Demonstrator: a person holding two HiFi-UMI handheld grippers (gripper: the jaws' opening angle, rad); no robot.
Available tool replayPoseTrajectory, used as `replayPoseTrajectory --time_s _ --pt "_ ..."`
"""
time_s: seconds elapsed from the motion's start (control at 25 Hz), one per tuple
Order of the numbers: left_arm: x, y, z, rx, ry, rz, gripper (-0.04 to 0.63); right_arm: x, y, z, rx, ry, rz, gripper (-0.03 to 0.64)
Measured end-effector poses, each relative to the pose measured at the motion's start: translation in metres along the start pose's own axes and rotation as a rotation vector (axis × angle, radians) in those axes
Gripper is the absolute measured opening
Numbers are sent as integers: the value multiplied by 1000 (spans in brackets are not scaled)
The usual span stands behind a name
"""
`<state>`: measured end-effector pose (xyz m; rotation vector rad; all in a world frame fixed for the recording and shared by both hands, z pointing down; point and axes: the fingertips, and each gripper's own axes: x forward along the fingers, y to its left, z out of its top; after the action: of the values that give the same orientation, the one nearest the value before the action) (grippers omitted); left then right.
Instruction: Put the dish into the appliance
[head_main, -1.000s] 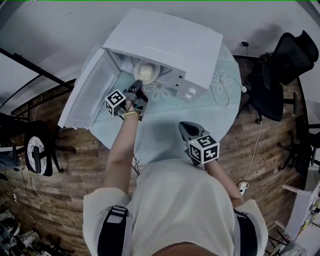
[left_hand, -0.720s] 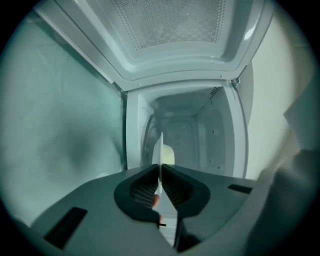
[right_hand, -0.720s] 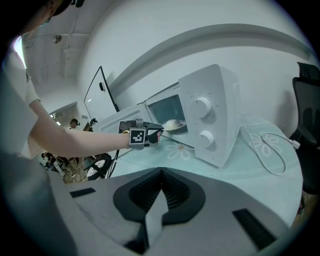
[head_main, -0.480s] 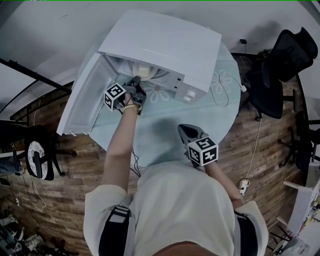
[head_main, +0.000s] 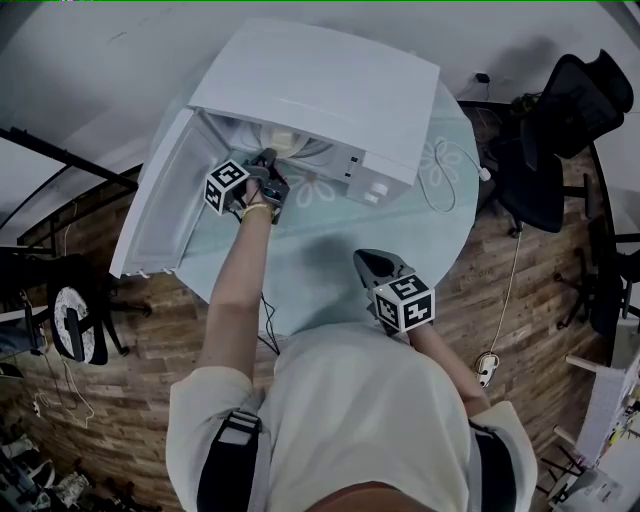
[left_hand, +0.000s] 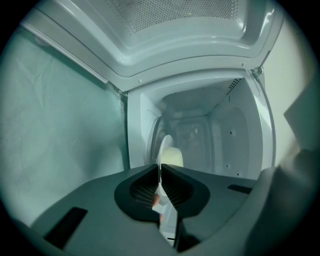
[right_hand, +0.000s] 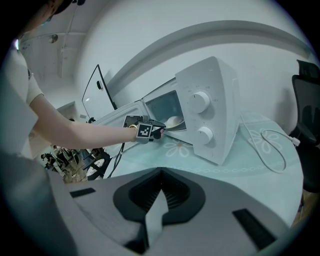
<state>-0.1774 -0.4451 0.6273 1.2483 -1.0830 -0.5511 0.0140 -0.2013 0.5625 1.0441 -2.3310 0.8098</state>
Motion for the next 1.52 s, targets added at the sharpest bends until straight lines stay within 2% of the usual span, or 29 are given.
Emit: replayPoseTrajectory --time_s 0.24,0.44,0.6,0.72,0.84,1.24,1.36,1.52 --pt "4 -2 3 15 -6 5 26 -1 1 0 -7 3 -2 6" --pt "4 -3 4 -23 3 -11 26 -1 2 -1 -12 3 0 6" --pt "2 -9 4 -6 6 -25 31 -3 4 -1 -18 0 0 6" --pt "-1 -11 2 -4 6 -34 93 -7 6 -2 -15 -2 2 6" --pt "-2 -16 -1 15 10 -37 123 -9 6 -3 -16 -5 5 6" --pt "-22 -17 -6 11 -2 -24 126 -17 16 -5 -32 -22 16 6" --pt "-31 -15 -12 38 1 -11 126 -20 20 -8 -33 -26 25 6" --pt "-46 -16 -24 119 9 4 117 -24 21 -9 -33 -37 28 6"
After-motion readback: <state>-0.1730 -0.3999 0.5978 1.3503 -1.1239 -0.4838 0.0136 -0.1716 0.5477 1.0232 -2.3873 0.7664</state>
